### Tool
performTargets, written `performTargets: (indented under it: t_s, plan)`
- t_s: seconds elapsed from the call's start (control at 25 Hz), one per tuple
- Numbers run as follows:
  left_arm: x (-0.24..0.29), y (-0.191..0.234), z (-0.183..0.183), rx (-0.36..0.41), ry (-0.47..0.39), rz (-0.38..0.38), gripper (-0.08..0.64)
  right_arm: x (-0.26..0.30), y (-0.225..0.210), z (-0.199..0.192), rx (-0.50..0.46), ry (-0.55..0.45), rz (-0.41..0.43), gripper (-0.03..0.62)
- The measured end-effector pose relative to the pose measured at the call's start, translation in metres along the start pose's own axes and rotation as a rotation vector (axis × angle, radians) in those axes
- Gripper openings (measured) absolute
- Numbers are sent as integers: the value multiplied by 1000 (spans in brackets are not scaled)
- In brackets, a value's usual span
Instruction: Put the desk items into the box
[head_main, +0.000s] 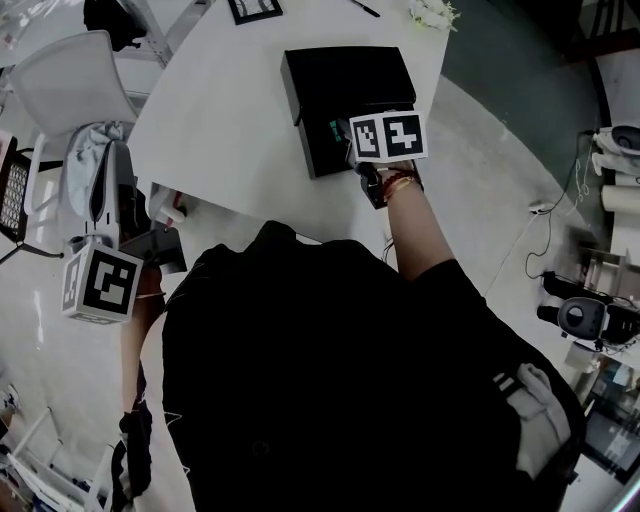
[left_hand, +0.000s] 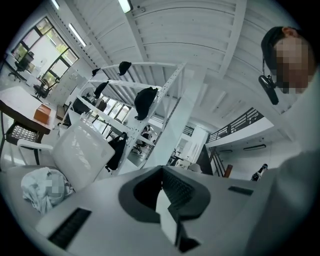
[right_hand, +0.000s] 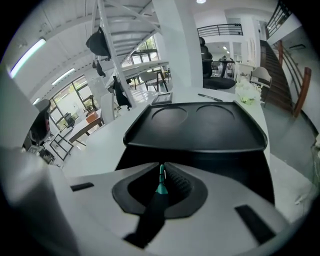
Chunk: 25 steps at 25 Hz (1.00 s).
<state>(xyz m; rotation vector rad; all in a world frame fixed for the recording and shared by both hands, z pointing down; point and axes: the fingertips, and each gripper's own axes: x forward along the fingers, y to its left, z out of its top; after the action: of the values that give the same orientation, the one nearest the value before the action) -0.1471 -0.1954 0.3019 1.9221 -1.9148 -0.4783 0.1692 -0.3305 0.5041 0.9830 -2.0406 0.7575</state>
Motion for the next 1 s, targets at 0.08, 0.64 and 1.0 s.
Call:
performTargets:
  t_s: [0.08,0.64,1.0]
  plan:
    - [0,0,0,1,0,0,11,1,1,-3,-27,24,-1,34]
    - [-3,4,0,2,-6,15,11,6,5,-10,-101,82,-1,34]
    - [-6,5,-1,-4,-12,18,9,8,8,-10,-109,93,16,34]
